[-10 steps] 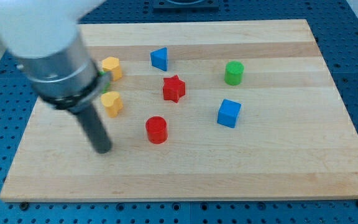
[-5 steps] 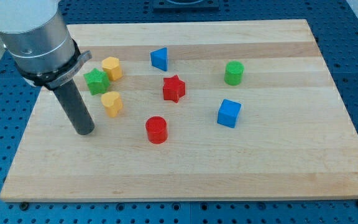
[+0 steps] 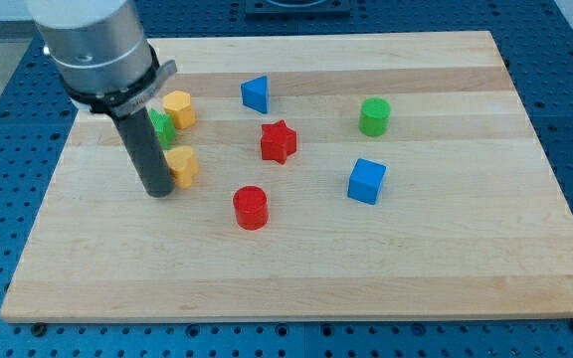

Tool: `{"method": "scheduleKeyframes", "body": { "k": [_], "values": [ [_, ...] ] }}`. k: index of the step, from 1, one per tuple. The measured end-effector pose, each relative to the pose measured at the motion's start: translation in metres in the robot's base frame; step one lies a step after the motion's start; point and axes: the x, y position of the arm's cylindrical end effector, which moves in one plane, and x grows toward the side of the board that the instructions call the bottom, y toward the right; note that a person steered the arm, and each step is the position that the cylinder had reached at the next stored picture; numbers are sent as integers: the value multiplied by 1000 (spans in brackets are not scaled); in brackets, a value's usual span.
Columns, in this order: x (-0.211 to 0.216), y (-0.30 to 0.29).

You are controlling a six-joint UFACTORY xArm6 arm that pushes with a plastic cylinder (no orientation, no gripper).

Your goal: Place the yellow heart right to the green star

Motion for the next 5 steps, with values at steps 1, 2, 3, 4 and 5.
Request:
{"method": "scheduleKeyframes", "body": {
  "k": [1, 2, 3, 4, 5],
  "values": [
    [46, 3],
    [47, 15],
    [13, 28],
    [13, 32],
    [12, 32]
  ]
}}
